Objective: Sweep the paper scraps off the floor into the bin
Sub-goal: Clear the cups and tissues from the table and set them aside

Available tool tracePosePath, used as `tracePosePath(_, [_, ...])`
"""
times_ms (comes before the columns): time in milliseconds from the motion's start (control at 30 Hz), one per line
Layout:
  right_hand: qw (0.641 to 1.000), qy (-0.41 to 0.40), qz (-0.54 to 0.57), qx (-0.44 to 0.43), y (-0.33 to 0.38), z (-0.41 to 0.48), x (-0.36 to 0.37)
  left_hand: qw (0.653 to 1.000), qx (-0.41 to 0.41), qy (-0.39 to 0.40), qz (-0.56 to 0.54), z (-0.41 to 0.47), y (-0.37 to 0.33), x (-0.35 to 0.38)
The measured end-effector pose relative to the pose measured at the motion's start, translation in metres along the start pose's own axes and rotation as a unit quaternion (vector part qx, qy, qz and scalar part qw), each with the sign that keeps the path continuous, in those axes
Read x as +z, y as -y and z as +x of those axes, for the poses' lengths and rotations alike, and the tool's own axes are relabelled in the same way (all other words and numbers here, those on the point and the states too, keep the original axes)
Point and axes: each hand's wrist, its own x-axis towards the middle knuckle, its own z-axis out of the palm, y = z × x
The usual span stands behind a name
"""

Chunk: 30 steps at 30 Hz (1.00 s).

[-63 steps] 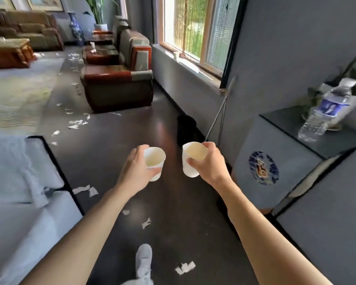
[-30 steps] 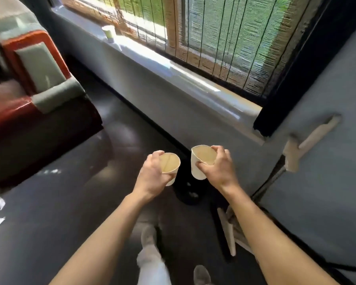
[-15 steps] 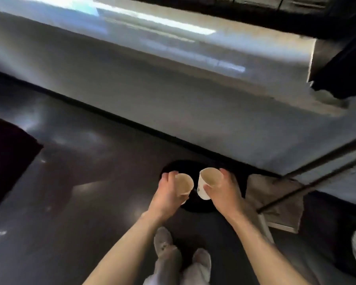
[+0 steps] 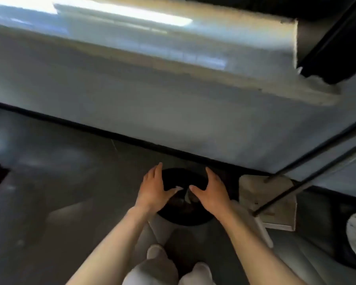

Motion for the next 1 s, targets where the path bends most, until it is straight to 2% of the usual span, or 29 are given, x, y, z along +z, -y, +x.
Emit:
tracePosePath(133, [0.997, -0.036, 0.003, -0.065, 0.079, -0.064, -0.071, 0.998, 0.048, -0.048, 0.018, -0.050, -0.064, -0.100])
tracePosePath(300, [0.990, -0.091, 0.004, -0.105, 0.163, -0.162, -0.171, 0.984, 0.139, -0.099, 0.040, -0.122, -0.145, -0.220])
tracePosePath(400, [0.981, -0.148, 0.002, -0.123, 0.188, -0.214, -0.216, 0.970, 0.209, -0.109, 0.061, -0.155, -0.189, -0.265])
tracePosePath(500, [0.969, -0.213, -0.039, -0.117, 0.188, -0.266, -0.259, 0.943, 0.286, -0.096, 0.144, -0.179, -0.243, -0.283])
tracePosePath(600, [0.943, -0.315, -0.082, -0.072, 0.165, -0.325, -0.300, 0.901, 0.386, -0.097, 0.173, -0.213, -0.306, -0.276])
tracePosePath(733, [0.893, -0.439, -0.095, 0.040, 0.114, -0.424, -0.336, 0.824, 0.521, -0.060, 0.215, -0.289, -0.384, -0.239])
tracePosePath(800, [0.877, -0.462, -0.106, 0.078, 0.093, -0.470, -0.344, 0.792, 0.565, -0.056, 0.224, -0.320, -0.412, -0.219])
tracePosePath(900, [0.842, -0.496, -0.113, 0.177, 0.036, -0.570, -0.344, 0.724, 0.651, -0.002, 0.228, -0.395, -0.456, -0.162])
tracePosePath(1000, [0.803, -0.525, -0.074, 0.273, -0.031, -0.667, -0.331, 0.654, 0.716, 0.060, 0.237, -0.483, -0.487, -0.102])
